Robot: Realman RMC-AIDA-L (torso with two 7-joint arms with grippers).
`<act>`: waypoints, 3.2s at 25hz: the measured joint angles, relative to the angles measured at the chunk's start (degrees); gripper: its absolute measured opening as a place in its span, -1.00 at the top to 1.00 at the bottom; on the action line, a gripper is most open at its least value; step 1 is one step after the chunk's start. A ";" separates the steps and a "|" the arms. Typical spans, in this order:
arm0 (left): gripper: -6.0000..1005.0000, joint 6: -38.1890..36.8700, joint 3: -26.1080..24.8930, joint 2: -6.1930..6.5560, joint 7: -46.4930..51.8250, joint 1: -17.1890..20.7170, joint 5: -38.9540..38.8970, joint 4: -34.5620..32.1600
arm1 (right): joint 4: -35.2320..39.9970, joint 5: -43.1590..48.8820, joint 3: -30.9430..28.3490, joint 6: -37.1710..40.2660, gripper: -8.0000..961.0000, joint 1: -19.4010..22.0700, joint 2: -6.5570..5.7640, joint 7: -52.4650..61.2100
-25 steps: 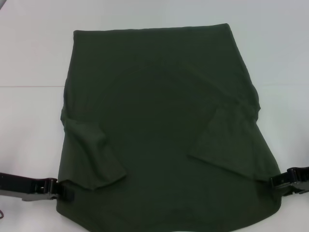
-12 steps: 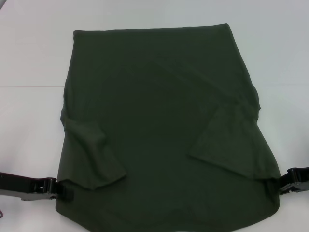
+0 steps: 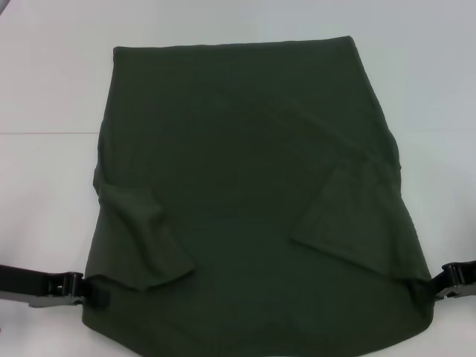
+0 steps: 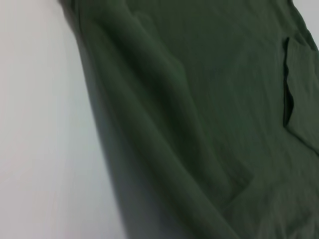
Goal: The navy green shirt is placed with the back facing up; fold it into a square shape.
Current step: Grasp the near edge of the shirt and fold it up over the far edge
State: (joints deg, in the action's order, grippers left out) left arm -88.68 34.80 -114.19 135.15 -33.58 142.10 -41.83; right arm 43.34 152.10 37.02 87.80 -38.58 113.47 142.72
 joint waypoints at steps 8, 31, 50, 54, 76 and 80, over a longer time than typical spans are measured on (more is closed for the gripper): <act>0.93 -5.20 0.00 1.92 -0.13 -0.10 -0.10 0.43 | 0.45 -0.07 -0.04 6.89 0.90 0.01 -0.72 -5.40; 0.93 -27.09 0.16 5.46 -2.31 0.97 7.12 6.75 | -4.66 0.54 6.35 24.27 0.90 2.55 -0.67 -23.86; 0.93 -16.63 -23.88 4.79 -5.30 2.25 -1.75 7.24 | -4.45 -11.49 -14.67 13.58 0.89 4.22 -2.10 -23.87; 0.93 -12.44 -24.70 3.75 -5.23 3.52 -7.68 8.14 | -4.59 -18.38 -14.74 8.86 0.89 5.58 -1.54 -25.02; 0.93 8.58 -25.25 -2.81 -16.54 4.01 -28.62 14.90 | -9.51 -35.45 -14.72 -17.57 0.90 6.34 4.19 -37.38; 0.93 11.21 -25.22 -3.68 -18.90 3.45 -30.07 15.24 | -10.54 -35.87 -14.59 -22.05 0.90 5.34 5.26 -38.90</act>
State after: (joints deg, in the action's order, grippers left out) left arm -77.48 9.58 -117.88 116.25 -30.13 112.03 -26.60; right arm 32.80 116.22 22.44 65.75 -33.24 118.73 103.82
